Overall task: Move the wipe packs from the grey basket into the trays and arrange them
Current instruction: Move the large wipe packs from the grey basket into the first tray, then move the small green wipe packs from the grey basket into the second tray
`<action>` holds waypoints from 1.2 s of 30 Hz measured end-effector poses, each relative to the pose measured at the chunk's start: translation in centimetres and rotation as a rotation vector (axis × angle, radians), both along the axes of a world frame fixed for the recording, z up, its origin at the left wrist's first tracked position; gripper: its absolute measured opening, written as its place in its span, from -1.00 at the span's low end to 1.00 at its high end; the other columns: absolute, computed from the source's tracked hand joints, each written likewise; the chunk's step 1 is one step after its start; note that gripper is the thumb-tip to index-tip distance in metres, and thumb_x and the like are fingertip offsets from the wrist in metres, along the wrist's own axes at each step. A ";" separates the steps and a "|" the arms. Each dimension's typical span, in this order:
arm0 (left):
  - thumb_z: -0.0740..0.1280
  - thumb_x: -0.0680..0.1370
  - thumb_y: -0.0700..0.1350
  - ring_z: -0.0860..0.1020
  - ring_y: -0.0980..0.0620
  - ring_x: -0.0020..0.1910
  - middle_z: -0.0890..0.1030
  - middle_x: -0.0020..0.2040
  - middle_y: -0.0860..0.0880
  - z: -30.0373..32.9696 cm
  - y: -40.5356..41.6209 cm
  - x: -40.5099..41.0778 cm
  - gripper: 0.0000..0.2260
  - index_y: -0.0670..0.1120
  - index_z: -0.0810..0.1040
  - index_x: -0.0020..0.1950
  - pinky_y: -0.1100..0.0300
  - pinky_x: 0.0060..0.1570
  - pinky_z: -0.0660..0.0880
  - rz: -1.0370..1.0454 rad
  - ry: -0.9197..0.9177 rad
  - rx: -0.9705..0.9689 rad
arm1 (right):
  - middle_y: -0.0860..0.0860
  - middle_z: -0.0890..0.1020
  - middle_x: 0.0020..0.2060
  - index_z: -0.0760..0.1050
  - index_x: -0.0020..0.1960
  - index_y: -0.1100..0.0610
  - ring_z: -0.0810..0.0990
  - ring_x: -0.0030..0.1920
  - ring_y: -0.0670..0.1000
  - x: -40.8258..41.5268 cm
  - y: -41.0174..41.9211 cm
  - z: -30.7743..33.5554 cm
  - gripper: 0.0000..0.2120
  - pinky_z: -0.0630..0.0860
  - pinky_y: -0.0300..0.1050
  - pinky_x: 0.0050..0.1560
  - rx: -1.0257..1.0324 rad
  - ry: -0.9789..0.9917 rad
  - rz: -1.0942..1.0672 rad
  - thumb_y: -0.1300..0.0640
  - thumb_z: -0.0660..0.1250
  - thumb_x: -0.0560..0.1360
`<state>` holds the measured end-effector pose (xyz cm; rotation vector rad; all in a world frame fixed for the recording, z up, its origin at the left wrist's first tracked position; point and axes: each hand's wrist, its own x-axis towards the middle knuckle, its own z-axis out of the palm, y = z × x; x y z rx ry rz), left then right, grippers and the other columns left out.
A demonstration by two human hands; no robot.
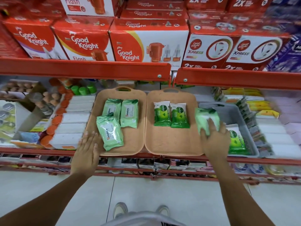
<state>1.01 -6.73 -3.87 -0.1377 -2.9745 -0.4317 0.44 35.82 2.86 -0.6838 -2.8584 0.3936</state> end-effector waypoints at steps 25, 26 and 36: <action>-0.23 0.58 0.12 -0.11 0.03 0.52 0.16 0.53 -0.11 0.7 0.1 0.2 -0.39 -0.19 0.15 0.50 0.22 0.47 -0.31 -0.024 -0.011 0.041 | 0.11 0.03 0.56 0.01 0.55 -0.01 0.03 0.55 0.12 -1.6 -21.6 -0.6 -0.45 0.13 0.04 0.50 -0.093 -0.255 0.612 -0.04 0.05 0.60; -0.23 0.58 0.13 -0.11 0.04 0.53 0.16 0.53 -0.11 0.8 0.1 0.2 -0.39 -0.19 0.15 0.50 0.19 0.48 -0.28 -0.020 -0.015 0.041 | 0.10 0.07 0.56 0.05 0.54 -0.01 0.08 0.54 0.12 -1.2 -20.4 -0.2 -0.47 0.18 0.05 0.49 -0.097 -0.166 0.593 -0.01 0.06 0.60; -0.17 0.57 0.16 0.05 -0.02 0.52 0.25 0.50 -0.14 1.8 4.6 0.9 -0.38 -0.18 0.21 0.49 0.00 0.50 0.00 0.012 -0.031 0.163 | 0.33 0.45 0.29 0.35 0.40 0.23 0.42 0.25 0.35 0.5 1.5 -1.6 -0.55 0.46 0.19 0.17 -0.074 -0.025 0.000 0.16 0.24 0.53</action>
